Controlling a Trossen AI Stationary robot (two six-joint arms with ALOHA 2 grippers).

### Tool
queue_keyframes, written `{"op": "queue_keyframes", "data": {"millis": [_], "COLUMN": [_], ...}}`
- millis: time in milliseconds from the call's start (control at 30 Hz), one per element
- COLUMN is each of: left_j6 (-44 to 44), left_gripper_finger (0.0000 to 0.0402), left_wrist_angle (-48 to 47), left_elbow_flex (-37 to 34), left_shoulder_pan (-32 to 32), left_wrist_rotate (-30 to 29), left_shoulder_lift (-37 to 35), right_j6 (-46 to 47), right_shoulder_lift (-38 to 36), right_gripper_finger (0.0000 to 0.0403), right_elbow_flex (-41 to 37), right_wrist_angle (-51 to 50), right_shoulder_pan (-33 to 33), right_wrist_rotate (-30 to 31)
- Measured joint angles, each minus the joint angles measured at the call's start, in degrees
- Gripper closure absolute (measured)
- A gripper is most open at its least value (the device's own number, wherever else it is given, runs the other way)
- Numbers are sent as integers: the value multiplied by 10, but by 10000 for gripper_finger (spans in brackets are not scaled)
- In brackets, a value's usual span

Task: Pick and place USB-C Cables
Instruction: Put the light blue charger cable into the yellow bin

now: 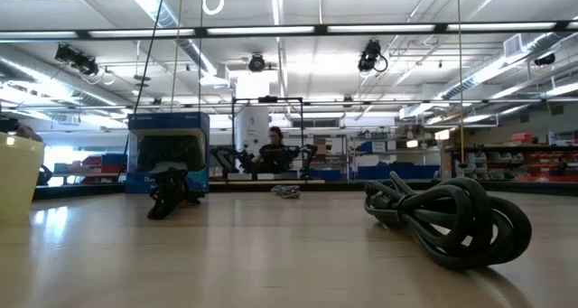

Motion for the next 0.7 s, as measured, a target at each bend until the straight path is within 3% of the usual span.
{"op": "queue_keyframes", "data": {"millis": [133,300,567,633,700], "left_j6": [-2,-2,2,9,10], "left_gripper_finger": [125,176,328,372,381], "left_wrist_angle": [9,20,21,22,22], "left_elbow_flex": [0,0,0,0,0], "left_shoulder_pan": [5,7,7,7,7], "left_wrist_rotate": [4,20,39,51,59], "left_shoulder_lift": [0,0,0,-1,-1], "right_j6": [0,-1,6,10,10], "right_shoulder_lift": [0,0,1,1,1], "right_gripper_finger": [377,377,374,356,334], "right_elbow_flex": [0,0,0,0,0], "right_wrist_angle": [0,0,-4,-4,-4], "right_shoulder_pan": [1,1,1,1,1], "right_wrist_rotate": [0,-2,-3,-7,-11]}}
